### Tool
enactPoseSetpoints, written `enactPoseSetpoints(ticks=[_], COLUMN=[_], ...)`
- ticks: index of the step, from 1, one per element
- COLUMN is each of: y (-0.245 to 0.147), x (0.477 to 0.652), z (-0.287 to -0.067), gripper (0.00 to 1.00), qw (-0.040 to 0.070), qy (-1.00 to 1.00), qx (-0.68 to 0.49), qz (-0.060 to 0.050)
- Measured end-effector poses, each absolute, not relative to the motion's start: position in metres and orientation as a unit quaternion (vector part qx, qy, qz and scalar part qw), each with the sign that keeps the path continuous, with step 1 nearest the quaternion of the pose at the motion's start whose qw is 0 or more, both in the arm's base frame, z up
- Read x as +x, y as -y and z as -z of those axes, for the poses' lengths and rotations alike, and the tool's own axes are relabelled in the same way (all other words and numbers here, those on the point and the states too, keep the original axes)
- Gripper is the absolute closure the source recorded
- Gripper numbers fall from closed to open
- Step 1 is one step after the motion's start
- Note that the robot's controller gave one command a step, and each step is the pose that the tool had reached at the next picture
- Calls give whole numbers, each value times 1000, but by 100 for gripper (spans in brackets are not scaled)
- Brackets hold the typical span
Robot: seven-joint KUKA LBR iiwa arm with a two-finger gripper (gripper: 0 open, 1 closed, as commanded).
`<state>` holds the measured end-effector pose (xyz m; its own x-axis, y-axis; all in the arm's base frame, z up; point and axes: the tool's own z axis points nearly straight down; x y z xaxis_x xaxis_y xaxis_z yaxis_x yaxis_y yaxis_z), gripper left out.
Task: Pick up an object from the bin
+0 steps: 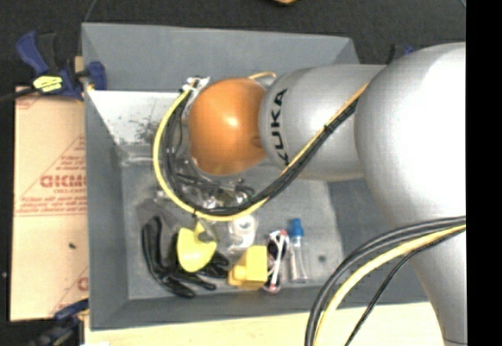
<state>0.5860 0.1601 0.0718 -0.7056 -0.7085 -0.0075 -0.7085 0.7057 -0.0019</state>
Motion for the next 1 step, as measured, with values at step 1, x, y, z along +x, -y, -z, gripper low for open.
enactPoseSetpoints(ticks=[1], y=[-226], x=[485], z=[-73], gripper=[0], qw=[7], qy=[-859], qx=[-511], qz=[0])
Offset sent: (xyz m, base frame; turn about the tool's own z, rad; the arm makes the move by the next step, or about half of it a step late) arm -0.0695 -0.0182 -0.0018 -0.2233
